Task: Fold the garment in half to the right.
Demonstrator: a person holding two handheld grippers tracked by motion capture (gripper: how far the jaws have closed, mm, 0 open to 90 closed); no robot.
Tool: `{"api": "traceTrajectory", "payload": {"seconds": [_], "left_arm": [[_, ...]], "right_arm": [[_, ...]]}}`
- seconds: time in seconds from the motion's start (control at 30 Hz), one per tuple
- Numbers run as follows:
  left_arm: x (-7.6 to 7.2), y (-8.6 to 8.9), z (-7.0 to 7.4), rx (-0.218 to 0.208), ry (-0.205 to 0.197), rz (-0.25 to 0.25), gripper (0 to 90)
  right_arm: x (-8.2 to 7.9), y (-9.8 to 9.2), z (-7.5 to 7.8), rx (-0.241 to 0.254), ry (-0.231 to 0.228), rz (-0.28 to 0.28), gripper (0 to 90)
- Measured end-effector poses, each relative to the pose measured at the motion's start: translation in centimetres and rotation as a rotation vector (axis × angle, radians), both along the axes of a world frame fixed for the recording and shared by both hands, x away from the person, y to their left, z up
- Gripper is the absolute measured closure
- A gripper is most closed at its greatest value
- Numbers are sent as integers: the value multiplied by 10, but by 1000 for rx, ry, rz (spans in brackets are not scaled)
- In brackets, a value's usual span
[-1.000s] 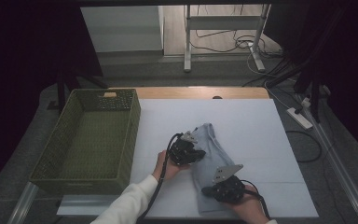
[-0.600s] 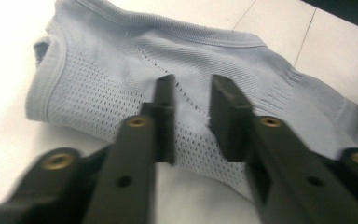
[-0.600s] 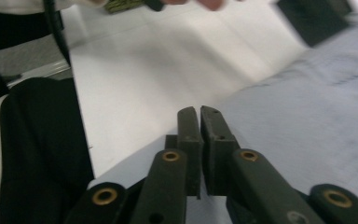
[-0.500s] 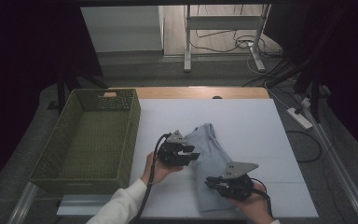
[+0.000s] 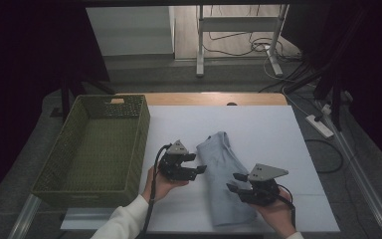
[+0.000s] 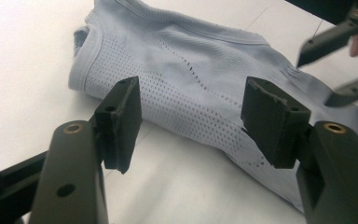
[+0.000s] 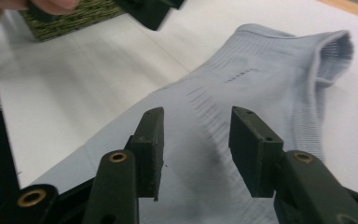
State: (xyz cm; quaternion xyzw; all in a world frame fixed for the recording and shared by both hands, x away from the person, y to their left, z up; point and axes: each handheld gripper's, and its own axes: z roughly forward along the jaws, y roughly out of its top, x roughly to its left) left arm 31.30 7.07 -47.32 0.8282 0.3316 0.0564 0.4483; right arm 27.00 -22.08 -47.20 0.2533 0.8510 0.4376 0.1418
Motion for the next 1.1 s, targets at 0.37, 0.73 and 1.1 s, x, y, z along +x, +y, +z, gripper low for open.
{"api": "traceTrajectory", "payload": {"seconds": [0.37, 0.73, 1.1], "left_arm": [[-6, 11, -3, -1, 9, 10, 366], [-5, 12, -6, 10, 17, 0, 353], [-5, 13, -7, 11, 17, -1, 345]], "right_arm": [[8, -6, 2, -7, -38, -70, 551], [21, -24, 10, 26, -56, -149, 541], [41, -16, 9, 19, -52, -161, 539]]}}
